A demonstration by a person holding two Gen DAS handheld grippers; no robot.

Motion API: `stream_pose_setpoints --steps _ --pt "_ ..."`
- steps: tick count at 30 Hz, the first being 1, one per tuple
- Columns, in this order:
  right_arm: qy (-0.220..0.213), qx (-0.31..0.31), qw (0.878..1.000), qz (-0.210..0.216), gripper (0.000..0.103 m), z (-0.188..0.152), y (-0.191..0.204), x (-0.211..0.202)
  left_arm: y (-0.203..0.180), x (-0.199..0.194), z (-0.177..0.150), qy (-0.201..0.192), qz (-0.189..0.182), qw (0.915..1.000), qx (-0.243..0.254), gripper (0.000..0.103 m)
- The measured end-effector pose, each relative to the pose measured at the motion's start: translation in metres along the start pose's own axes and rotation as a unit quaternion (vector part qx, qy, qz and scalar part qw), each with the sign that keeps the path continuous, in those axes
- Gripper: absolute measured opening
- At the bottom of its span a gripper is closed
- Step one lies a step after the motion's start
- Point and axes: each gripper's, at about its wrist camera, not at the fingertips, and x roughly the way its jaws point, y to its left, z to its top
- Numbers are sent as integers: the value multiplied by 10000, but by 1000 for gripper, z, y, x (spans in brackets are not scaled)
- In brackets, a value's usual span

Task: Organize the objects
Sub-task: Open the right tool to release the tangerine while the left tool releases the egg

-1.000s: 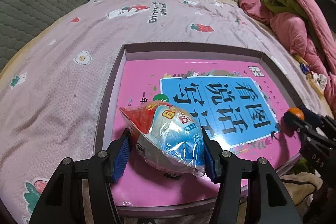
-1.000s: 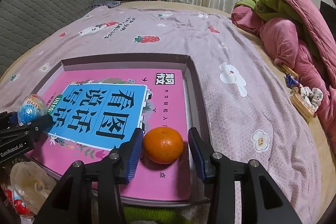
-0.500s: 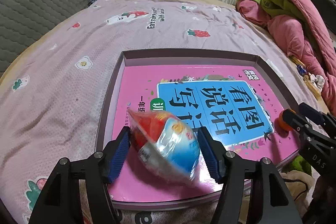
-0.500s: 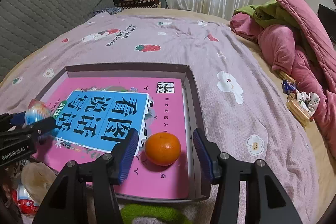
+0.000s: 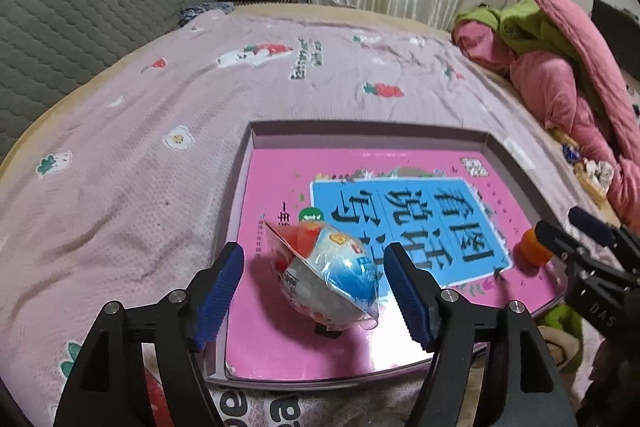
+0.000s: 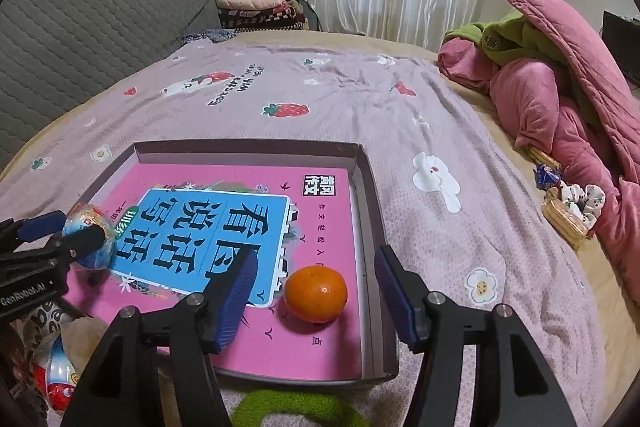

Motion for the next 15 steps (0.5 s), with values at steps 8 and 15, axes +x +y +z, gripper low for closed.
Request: stream_pose_setpoints --steps 8,15 --pt "-266 -25 9996 82 62 2 2 -15 1 -21 0 -274 -60 9995 -143 76" --pt "-480 -10 9987 142 66 2 2 -31 -3 -41 -3 -471 -36 9989 -58 76"
